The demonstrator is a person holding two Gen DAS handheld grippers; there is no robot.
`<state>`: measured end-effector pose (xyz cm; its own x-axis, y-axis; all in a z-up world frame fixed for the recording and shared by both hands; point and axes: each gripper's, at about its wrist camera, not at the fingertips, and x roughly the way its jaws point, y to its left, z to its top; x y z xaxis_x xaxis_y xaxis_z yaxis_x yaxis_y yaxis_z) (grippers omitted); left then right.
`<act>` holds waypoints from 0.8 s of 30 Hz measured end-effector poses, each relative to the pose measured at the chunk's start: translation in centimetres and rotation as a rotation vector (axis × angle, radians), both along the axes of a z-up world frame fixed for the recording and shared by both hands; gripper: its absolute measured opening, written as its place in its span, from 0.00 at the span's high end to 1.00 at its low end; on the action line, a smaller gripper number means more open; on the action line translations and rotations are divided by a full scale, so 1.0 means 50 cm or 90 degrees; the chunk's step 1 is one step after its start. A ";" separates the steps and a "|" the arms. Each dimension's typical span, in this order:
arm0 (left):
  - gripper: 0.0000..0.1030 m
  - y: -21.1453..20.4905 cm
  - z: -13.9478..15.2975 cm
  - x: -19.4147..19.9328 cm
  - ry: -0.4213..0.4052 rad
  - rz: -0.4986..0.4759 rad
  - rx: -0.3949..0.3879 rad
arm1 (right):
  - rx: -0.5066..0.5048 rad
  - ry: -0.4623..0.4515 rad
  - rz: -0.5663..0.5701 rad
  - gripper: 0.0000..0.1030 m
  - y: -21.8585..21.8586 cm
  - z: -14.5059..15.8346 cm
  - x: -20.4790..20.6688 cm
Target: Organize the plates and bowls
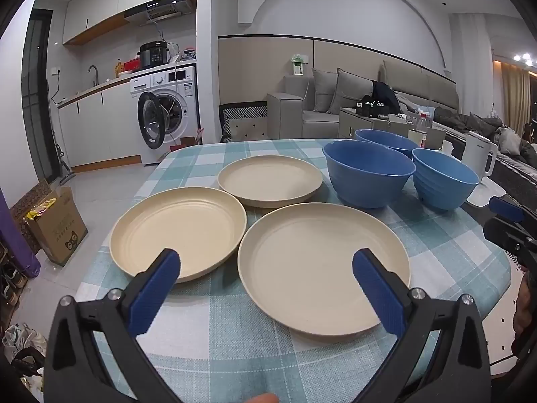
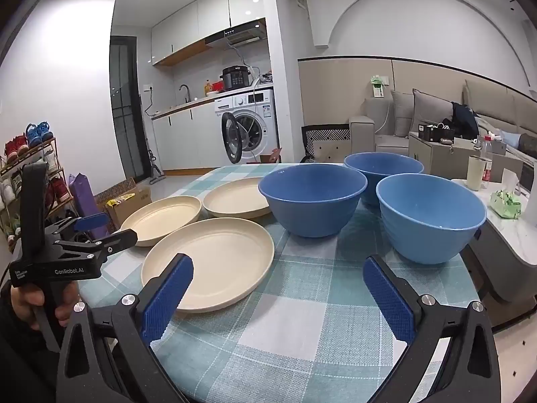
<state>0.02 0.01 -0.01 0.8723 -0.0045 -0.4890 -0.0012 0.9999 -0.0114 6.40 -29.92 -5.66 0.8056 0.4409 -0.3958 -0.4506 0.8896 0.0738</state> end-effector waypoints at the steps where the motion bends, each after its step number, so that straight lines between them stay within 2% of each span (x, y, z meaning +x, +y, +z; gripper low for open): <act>1: 0.00 -0.001 0.000 0.000 0.001 0.000 0.001 | -0.001 0.002 -0.001 0.00 0.000 0.000 0.000; 5: 0.00 -0.009 0.000 0.000 -0.001 -0.005 0.011 | 0.007 0.014 0.001 0.00 -0.001 -0.001 0.009; 11: 0.00 -0.016 -0.002 -0.007 -0.006 -0.007 0.019 | 0.006 0.003 -0.003 0.00 -0.005 0.003 0.002; 24: 0.00 0.010 0.007 0.002 -0.004 0.001 0.001 | 0.007 0.005 0.000 0.00 -0.005 0.013 0.004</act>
<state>0.13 0.52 0.34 0.8750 -0.0017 -0.4841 -0.0032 1.0000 -0.0094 6.60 -30.17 -5.02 0.8025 0.4456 -0.3968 -0.4503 0.8886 0.0872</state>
